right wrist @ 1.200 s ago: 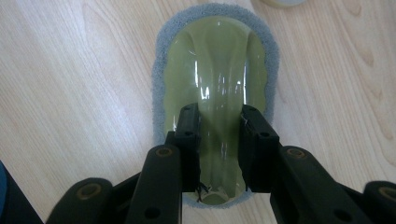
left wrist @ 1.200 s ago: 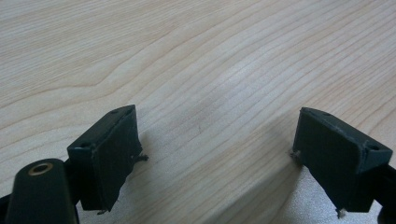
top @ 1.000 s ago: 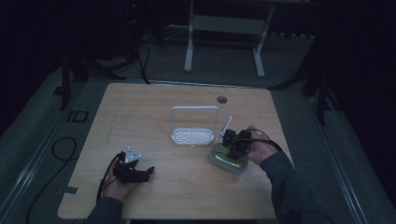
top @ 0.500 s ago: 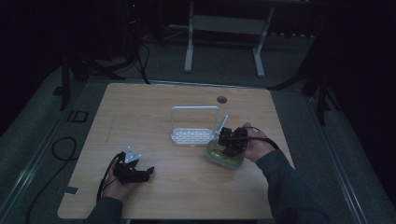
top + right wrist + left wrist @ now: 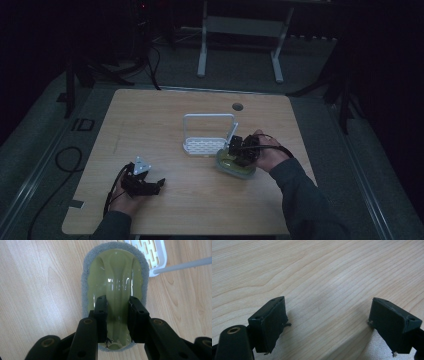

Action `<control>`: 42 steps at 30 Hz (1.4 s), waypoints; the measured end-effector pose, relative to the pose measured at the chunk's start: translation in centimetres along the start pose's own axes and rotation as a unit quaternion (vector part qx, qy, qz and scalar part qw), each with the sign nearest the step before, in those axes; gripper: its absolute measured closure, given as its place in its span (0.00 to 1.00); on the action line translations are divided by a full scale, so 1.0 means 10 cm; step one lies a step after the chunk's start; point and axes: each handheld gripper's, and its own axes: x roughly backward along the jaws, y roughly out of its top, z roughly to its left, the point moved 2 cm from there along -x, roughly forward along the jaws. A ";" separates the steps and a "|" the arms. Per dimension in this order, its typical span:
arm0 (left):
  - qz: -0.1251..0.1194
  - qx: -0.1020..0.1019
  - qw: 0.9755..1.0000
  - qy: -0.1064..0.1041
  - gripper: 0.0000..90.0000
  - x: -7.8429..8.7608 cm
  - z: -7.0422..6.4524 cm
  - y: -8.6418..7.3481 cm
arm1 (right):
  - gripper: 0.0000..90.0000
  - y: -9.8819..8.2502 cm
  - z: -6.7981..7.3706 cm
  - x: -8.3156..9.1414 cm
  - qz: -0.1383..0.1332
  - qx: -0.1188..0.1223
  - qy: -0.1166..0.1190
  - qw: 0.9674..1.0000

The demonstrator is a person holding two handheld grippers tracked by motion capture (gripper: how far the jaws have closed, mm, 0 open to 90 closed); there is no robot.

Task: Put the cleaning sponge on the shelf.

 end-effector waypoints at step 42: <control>0.000 -0.001 1.000 0.000 0.16 0.00 0.00 0.00 | 0.80 0.45 0.00 0.09 -0.009 0.080 -0.025 0.996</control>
